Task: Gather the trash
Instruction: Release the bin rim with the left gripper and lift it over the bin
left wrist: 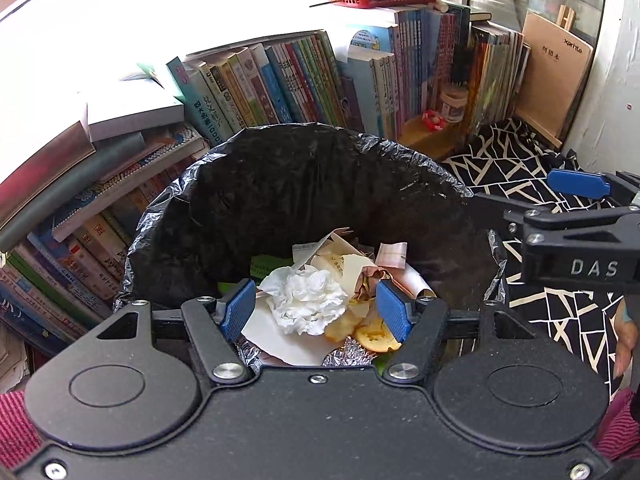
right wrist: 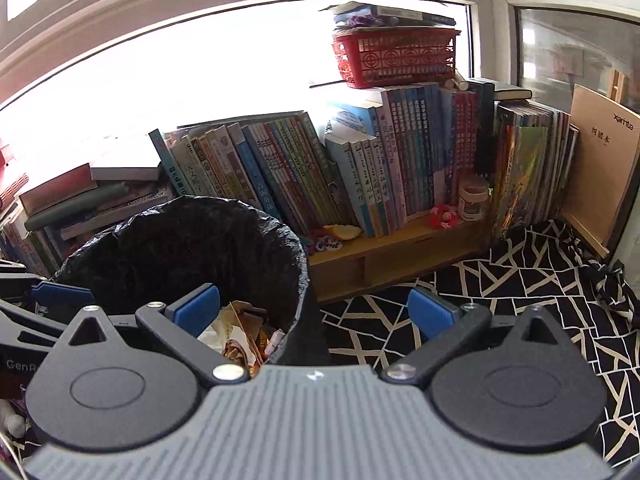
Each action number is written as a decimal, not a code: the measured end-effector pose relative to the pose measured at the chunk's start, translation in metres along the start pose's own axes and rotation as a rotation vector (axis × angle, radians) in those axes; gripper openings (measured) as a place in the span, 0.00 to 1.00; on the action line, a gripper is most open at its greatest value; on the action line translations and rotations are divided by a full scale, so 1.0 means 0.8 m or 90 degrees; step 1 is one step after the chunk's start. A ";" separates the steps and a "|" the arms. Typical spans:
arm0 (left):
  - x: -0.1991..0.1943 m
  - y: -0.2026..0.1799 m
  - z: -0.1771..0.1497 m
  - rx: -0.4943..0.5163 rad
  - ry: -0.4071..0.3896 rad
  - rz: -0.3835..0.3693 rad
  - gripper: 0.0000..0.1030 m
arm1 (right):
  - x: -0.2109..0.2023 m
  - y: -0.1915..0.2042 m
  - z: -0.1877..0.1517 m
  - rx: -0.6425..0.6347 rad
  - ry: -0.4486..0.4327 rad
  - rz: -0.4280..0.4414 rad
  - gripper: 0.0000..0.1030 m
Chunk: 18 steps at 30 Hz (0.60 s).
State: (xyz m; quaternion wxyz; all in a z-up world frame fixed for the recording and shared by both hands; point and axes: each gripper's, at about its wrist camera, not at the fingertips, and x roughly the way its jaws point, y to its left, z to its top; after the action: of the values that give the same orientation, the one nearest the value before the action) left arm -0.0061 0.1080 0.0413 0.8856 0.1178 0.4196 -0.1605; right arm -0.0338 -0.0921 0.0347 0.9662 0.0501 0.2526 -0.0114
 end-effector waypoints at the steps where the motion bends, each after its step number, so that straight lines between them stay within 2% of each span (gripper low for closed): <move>1: 0.002 0.000 0.000 0.000 0.002 0.001 0.63 | 0.001 -0.004 -0.001 0.006 0.001 -0.002 1.00; 4: 0.009 0.000 0.000 -0.001 0.008 0.003 0.68 | 0.007 -0.010 -0.002 0.013 0.023 0.000 1.00; 5: 0.011 0.000 0.000 -0.001 0.009 0.004 0.76 | 0.008 -0.010 -0.003 0.014 0.025 -0.001 1.00; 6: 0.012 -0.001 0.002 -0.002 0.007 0.005 0.79 | 0.009 -0.010 -0.005 0.013 0.027 0.000 1.00; 13: 0.021 -0.013 0.006 0.019 0.007 0.010 0.79 | 0.013 -0.014 -0.011 0.023 0.040 0.022 1.00; 18: 0.027 -0.018 0.008 0.019 0.020 0.006 0.79 | 0.015 -0.020 -0.011 0.040 0.049 0.013 1.00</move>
State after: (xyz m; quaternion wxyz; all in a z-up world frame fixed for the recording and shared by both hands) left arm 0.0063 0.0886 0.0273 0.8779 0.1355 0.4302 -0.1607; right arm -0.0287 -0.1069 0.0195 0.9538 0.0835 0.2885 -0.0076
